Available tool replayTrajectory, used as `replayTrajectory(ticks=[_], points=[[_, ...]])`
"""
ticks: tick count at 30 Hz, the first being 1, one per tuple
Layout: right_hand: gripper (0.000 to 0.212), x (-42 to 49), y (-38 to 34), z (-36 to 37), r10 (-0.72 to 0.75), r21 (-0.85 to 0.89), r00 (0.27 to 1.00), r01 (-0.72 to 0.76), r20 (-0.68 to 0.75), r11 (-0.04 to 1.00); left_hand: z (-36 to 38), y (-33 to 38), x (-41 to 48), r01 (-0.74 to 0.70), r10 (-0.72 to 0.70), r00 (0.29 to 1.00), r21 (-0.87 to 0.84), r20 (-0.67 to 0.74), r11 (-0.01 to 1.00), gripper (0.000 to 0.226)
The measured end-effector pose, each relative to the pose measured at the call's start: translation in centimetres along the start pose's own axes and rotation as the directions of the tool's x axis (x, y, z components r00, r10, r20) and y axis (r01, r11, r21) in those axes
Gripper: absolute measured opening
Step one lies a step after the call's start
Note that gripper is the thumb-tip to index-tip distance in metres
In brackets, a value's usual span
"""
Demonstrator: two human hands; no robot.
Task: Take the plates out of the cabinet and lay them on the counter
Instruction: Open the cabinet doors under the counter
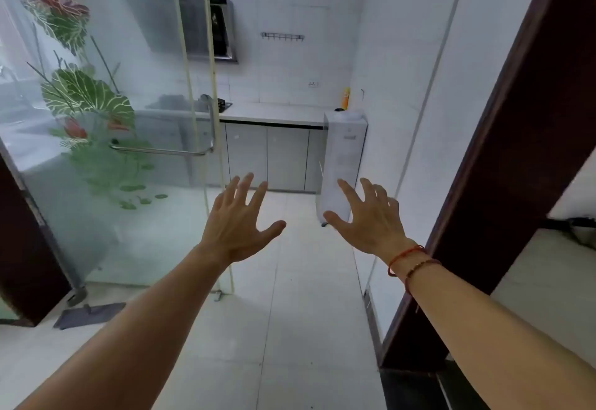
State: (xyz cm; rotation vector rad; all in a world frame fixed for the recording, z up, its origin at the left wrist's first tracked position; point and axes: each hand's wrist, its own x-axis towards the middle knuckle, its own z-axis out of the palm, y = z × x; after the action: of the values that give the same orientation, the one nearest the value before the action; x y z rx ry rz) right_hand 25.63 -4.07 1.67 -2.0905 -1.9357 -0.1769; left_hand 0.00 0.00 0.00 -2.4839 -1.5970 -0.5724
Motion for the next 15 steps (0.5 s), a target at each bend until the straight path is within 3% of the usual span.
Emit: replayTrajectory(ticks=[15], points=[[0.075, 17.0, 2.2, 9.0, 0.050, -0.039, 0.997, -0.048, 0.062, 0.998, 9.3, -6.6, 15.6, 0.002, -0.001, 1.000, -0.042, 0.031, 0.999, 0.093]])
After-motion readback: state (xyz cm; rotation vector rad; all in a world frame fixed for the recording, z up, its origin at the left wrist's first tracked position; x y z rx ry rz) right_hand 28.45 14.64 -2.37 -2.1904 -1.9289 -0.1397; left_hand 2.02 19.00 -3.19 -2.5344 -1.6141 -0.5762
